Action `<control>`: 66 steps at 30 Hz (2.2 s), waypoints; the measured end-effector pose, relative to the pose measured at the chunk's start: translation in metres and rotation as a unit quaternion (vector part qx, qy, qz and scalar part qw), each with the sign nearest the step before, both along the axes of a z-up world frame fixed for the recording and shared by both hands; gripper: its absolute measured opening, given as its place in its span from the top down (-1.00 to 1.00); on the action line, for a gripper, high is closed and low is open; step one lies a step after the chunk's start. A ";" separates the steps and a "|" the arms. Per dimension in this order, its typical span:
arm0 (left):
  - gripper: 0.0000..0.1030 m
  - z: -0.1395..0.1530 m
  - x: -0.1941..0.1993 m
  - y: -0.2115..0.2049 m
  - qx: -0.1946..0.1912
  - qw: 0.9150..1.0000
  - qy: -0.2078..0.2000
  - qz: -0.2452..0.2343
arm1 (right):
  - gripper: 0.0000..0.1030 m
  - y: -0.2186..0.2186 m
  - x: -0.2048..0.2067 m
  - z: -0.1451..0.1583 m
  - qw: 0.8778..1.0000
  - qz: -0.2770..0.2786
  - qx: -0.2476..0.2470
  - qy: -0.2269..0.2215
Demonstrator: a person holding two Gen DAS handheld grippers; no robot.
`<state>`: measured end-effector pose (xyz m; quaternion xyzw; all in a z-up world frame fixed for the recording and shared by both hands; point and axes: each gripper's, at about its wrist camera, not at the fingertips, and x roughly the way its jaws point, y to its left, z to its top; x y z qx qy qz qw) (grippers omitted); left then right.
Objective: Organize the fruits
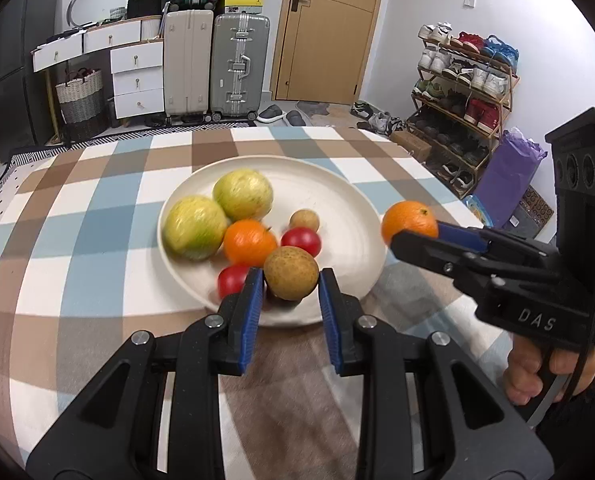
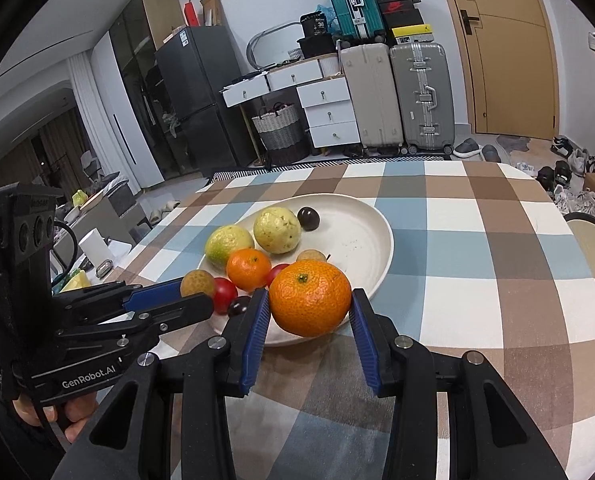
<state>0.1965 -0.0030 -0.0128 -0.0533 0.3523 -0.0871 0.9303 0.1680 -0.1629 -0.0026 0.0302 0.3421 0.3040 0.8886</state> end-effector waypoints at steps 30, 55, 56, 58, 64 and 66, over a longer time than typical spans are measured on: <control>0.51 -0.027 0.045 -0.024 0.025 0.999 0.026 -0.018 | 0.18 0.013 0.057 -0.016 0.999 -0.002 -0.030 0.017; -0.91 -0.012 -0.002 0.022 0.002 0.998 -0.031 0.046 | -1.00 -0.016 0.005 0.000 0.999 -0.005 0.006 -0.034; -0.98 -0.011 -0.006 0.026 0.004 0.998 -0.038 0.055 | -1.00 -0.016 0.002 0.000 0.999 -0.002 0.005 -0.037; -0.98 -0.008 -0.014 0.031 0.001 0.997 -0.050 0.063 | -1.00 -0.015 -0.003 0.002 0.999 0.002 0.002 -0.047; -0.98 -0.005 -0.030 0.045 -0.001 0.995 -0.051 0.082 | -1.00 -0.013 -0.022 0.002 0.998 0.013 -0.011 -0.060; -0.98 -0.004 -0.036 0.048 0.002 0.995 -0.055 0.087 | -1.00 -0.013 -0.030 0.004 0.998 0.014 -0.012 -0.067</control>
